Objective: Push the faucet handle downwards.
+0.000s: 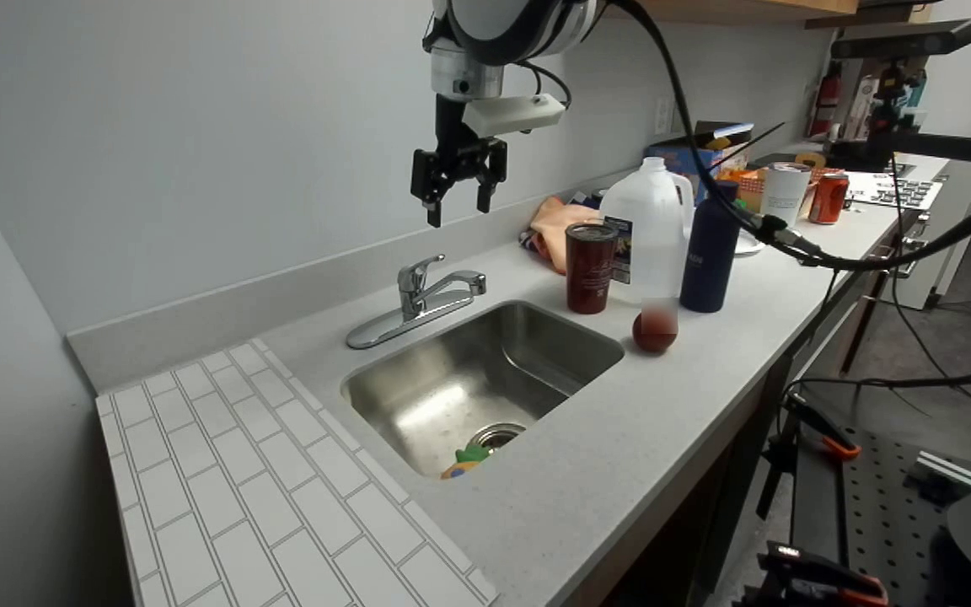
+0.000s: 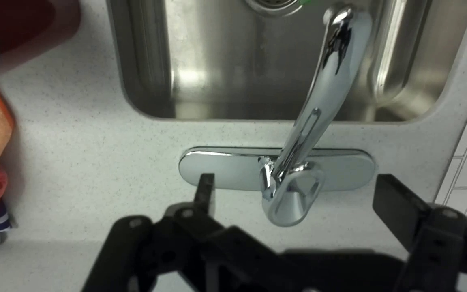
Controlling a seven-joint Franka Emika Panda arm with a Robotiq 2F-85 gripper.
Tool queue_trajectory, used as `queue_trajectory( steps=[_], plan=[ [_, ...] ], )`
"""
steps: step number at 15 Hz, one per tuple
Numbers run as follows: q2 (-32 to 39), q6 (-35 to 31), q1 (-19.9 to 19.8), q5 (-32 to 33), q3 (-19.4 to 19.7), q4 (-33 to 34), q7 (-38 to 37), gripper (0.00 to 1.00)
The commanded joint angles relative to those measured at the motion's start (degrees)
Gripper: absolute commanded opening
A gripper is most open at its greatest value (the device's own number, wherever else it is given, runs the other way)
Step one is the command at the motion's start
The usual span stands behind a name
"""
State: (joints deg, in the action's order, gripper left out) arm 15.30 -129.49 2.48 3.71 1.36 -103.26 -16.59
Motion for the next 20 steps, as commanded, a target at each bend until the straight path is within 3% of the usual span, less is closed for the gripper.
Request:
queue_trajectory(
  steps=[1,10,20],
  plan=[
    [-8.7,-2.6,0.6,-0.8,-0.9,-10.6,0.1,1.00],
    [-20.9,-8.9,0.6,0.8,-3.5,-23.7,-1.9,1.00],
    [-27.8,-11.4,-0.2,0.3,-5.7,-29.9,-2.5,1.00]
  ],
)
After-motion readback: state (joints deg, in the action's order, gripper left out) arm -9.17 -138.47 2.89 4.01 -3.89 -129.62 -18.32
